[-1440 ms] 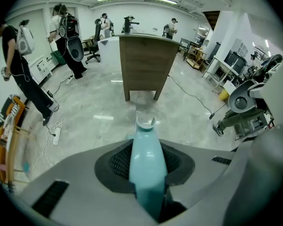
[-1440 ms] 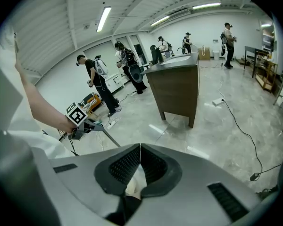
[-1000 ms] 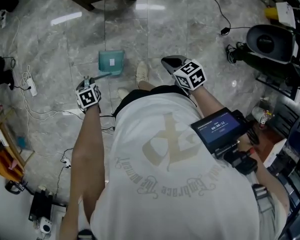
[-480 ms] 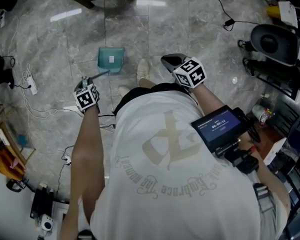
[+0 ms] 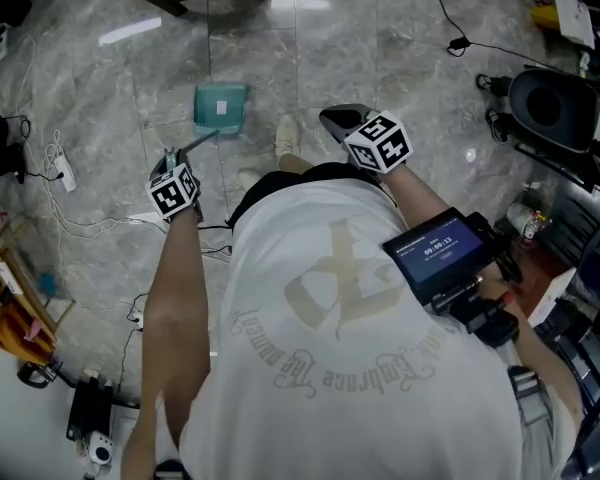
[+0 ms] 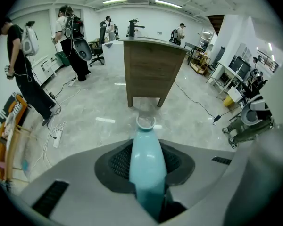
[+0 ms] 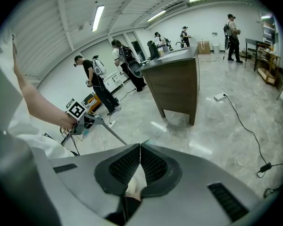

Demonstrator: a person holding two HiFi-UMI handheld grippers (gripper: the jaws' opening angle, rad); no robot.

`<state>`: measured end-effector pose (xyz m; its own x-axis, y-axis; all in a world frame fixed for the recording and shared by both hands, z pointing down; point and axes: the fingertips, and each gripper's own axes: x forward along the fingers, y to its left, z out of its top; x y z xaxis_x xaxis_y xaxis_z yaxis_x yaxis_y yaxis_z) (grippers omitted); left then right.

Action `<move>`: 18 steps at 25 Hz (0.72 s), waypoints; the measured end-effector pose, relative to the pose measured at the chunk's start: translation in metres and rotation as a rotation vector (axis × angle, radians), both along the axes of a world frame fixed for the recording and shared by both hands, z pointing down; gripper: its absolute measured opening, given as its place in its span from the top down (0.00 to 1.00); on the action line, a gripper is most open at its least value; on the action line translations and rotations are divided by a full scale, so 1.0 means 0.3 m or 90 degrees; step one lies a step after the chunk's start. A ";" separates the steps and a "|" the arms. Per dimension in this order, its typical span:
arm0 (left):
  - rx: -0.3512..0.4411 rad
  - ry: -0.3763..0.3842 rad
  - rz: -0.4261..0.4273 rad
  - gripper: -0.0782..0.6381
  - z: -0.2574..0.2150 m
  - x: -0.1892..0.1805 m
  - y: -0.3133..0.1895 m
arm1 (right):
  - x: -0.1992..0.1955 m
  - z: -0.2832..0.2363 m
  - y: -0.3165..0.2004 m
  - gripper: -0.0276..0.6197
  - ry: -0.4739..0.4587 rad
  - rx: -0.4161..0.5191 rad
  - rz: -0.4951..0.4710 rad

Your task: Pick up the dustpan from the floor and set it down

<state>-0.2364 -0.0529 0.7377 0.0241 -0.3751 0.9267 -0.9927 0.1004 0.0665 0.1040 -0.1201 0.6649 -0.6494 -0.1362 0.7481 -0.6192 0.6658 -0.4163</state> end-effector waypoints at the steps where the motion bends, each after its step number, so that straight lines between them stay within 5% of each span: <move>1: 0.002 0.003 0.001 0.75 0.000 -0.003 -0.009 | 0.004 0.001 0.003 0.93 0.002 -0.002 0.001; 9: 0.003 0.022 -0.038 0.75 0.076 0.005 -0.062 | 0.033 0.014 0.008 0.93 0.017 -0.006 0.006; 18: -0.033 0.004 -0.017 0.75 0.138 0.044 -0.045 | 0.057 0.025 0.012 0.93 0.026 -0.005 0.009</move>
<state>-0.2233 -0.0665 0.7791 0.0201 -0.3277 0.9446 -0.9892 0.1304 0.0663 0.1212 -0.1164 0.6725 -0.6163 -0.1398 0.7750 -0.6453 0.6538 -0.3952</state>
